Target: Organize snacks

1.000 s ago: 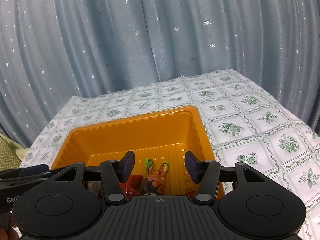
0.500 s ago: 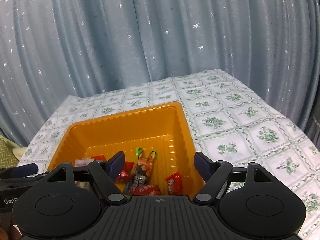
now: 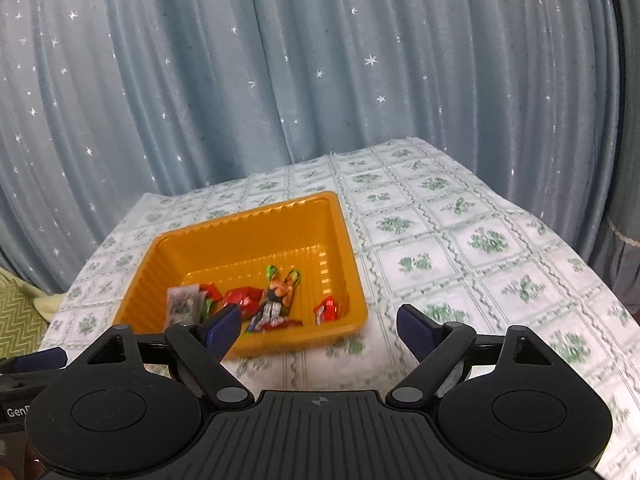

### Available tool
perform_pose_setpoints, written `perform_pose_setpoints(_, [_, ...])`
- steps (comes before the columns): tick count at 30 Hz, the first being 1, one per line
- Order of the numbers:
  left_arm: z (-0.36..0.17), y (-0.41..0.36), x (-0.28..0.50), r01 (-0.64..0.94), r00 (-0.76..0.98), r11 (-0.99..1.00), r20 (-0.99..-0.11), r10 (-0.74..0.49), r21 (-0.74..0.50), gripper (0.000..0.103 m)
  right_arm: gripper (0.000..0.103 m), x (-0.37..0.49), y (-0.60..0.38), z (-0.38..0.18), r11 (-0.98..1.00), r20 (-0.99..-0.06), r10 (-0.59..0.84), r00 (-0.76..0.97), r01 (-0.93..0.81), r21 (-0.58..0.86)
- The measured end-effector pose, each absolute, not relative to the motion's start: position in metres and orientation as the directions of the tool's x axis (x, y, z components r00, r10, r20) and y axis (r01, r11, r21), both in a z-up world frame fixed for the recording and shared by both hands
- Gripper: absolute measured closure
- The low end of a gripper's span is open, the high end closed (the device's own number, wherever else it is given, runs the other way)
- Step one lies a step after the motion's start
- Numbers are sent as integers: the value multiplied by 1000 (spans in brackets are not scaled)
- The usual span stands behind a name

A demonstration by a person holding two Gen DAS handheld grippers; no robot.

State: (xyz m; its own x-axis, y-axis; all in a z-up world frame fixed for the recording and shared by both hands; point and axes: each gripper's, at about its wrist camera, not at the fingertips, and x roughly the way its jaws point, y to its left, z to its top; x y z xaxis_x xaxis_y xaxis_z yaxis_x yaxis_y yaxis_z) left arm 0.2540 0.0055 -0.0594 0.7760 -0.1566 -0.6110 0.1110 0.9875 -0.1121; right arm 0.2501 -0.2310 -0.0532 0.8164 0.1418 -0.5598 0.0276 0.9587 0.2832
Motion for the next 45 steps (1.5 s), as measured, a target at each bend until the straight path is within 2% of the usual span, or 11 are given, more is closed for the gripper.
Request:
perform_pose_setpoints(6, [-42, 12, 215, 84, 781, 990, -609, -137, -115, 0, 18, 216, -227, -47, 959, -576, 162, 801, 9, 283])
perform_pose_setpoints(19, [13, 15, 136, 30, 778, 993, -621, -95, -115, 0, 18, 149, -213, 4, 963, -616, 231, 753, -87, 255])
perform_pose_setpoints(34, [67, 3, 69, 0, 804, 996, -592, -54, -91, 0, 18, 77, -234, 67, 972, -571, 197, 797, -82, 220])
perform_pose_setpoints(45, [78, -5, 37, -10, 807, 998, -589, -31, -67, 0, 18, 38, -238, 87, 978, -561, 182, 808, -88, 191])
